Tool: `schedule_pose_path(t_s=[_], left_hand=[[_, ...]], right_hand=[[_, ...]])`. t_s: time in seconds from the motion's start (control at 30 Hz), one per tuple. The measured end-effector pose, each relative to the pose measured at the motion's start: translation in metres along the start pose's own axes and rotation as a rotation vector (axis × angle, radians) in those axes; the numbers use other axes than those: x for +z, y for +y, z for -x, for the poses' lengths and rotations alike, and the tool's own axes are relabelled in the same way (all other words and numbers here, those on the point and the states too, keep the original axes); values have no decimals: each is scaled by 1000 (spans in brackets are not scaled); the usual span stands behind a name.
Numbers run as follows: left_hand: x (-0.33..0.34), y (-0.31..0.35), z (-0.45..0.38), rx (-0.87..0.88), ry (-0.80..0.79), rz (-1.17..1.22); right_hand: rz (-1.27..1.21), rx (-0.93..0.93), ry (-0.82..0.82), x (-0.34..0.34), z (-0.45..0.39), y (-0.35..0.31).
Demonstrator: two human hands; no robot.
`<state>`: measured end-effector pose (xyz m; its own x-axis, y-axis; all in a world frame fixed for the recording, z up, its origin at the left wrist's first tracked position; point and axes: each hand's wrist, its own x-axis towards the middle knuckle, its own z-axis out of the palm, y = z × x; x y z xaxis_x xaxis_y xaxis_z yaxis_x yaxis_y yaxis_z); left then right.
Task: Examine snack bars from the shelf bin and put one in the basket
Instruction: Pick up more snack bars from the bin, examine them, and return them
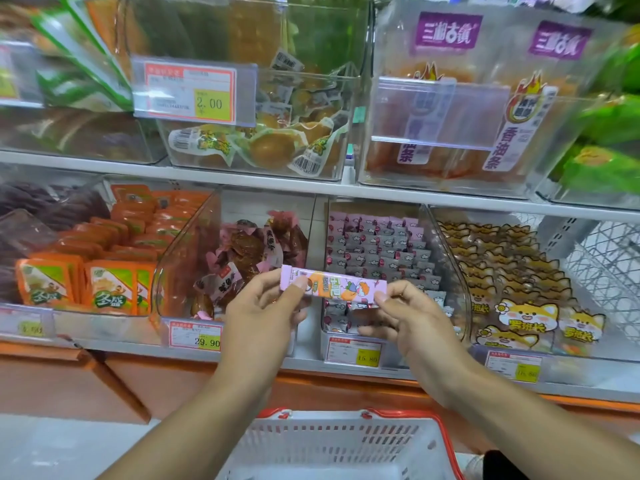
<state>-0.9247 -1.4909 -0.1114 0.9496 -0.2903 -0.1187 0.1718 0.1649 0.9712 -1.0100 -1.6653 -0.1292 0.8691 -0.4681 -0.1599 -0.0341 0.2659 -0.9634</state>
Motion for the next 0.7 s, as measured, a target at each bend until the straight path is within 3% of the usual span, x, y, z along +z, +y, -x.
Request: schedule_pose_path(t_s=[0.27, 0.57, 0.7], left_hand=[[-2, -5, -8, -128, -24, 211], [3, -8, -7, -124, -53, 117], [1, -8, -6, -46, -109, 70]], right_hand=[[5, -32, -36, -8, 0, -6], [240, -194, -206, -7, 10, -12], [101, -167, -161, -8, 8, -13]])
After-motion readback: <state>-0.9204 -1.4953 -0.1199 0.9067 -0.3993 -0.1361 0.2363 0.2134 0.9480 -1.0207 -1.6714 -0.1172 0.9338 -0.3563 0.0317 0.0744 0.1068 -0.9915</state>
